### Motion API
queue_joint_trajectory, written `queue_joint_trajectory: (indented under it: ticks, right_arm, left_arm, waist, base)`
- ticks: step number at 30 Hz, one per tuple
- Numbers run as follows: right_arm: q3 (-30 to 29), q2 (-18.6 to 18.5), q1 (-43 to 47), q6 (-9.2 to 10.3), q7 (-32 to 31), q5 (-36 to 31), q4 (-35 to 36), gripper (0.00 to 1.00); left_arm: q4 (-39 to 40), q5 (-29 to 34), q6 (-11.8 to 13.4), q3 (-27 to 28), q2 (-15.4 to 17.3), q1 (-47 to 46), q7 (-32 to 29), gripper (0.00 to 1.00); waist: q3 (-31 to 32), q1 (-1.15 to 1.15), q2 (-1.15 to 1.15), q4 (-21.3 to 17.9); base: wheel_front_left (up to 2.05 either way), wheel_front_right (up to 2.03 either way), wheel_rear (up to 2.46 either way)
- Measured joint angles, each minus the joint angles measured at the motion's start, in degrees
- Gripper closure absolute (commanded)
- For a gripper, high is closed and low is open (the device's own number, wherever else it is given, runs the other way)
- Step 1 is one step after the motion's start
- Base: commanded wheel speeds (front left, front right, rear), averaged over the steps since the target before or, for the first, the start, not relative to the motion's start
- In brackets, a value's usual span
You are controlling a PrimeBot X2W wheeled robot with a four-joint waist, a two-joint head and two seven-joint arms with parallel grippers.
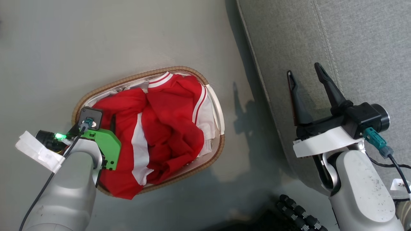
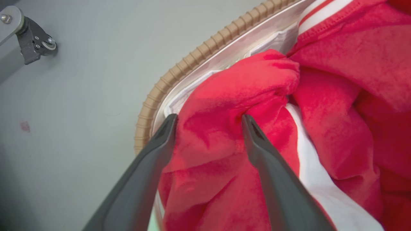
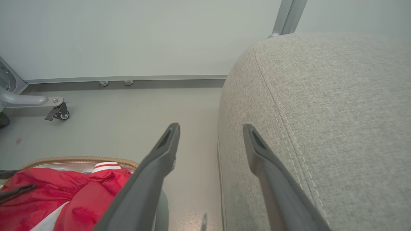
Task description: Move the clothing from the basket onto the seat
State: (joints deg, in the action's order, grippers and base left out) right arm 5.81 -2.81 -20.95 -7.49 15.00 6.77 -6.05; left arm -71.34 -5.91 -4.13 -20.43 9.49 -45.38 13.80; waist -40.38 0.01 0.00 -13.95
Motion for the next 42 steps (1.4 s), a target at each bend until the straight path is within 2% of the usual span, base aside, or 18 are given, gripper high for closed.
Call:
queue_joint_trajectory:
  ticks: [9, 10, 11, 12, 13, 14, 19, 30, 38, 42]
  right_arm:
    - [1.19, 0.00, 0.01, 0.00, 0.00, 0.81, 0.13, 0.00]
    - [1.30, 0.00, 0.01, 0.00, 0.00, 0.83, 0.13, 0.00]
    - [1.40, 0.00, 0.01, 0.00, 0.00, 0.83, 0.13, 0.00]
    - [1.46, 0.00, 0.01, 0.00, 0.00, 0.83, 0.12, 0.00]
    - [1.53, 0.00, 0.01, 0.00, 0.00, 0.83, 0.10, 0.00]
    - [1.57, 0.00, 0.01, 0.00, 0.00, 0.85, 0.07, 0.00]
    - [1.60, 0.00, -0.01, 0.00, 0.00, 0.86, -0.25, 0.00]
    - [0.37, 0.02, 0.88, 0.00, 0.00, -1.11, -1.86, 0.00]
    - [-1.32, 0.03, 4.62, 0.00, 0.00, -3.80, -3.11, 0.00]
    - [-2.15, 0.05, 7.04, -0.01, 0.00, -5.24, -3.72, 0.00]
  left_arm:
    - [-1.49, -0.57, -0.49, -0.90, -0.20, -1.09, -3.98, 0.01]
    - [-1.60, -0.57, -0.65, -1.18, -0.31, -1.09, -4.44, 0.26]
    - [-1.67, -0.57, -0.69, -1.35, -0.45, -1.09, -4.68, 0.56]
    - [-1.72, -0.58, -0.78, -1.49, -0.56, -1.09, -5.12, 0.69]
    - [-1.83, -0.59, -0.91, -1.64, -0.68, -1.09, -5.53, 0.95]
    - [-1.90, -0.65, -0.92, -1.74, -0.77, -1.09, -5.67, 1.00]
    - [-2.10, -1.15, -0.99, -1.94, -1.01, -1.08, -5.97, 1.00]
    - [-1.77, -2.01, -1.90, -3.52, -3.34, 1.69, -0.86, 1.00]
    - [3.01, -2.44, -2.91, -5.55, -4.45, 4.07, 0.98, 1.00]
    - [8.78, -3.72, -3.16, -6.22, -4.65, 5.54, 1.20, 1.00]
  waist:
    - [-0.71, 0.00, 0.00, -1.29]
    - [-0.74, 0.00, 0.00, -1.31]
    - [-0.75, 0.00, 0.00, -1.31]
    - [-0.75, 0.00, 0.00, -1.31]
    - [-0.75, 0.00, 0.00, -1.31]
    - [-0.75, 0.00, 0.00, -1.30]
    - [-0.47, 0.00, 0.00, -1.19]
    - [3.90, 0.00, 0.00, 0.19]
    - [10.53, -0.01, 0.00, 2.11]
    - [14.63, -0.01, 0.00, 3.28]
  base:
    - [0.00, 0.00, 0.00]
    - [0.00, 0.00, 0.00]
    - [0.00, 0.00, 0.00]
    - [0.00, 0.00, 0.00]
    - [0.00, 0.00, 0.00]
    - [0.00, 0.00, 0.00]
    - [0.00, 0.00, 0.00]
    - [0.00, 0.00, 0.00]
    - [0.00, 0.00, 0.00]
    - [0.00, 0.00, 0.00]
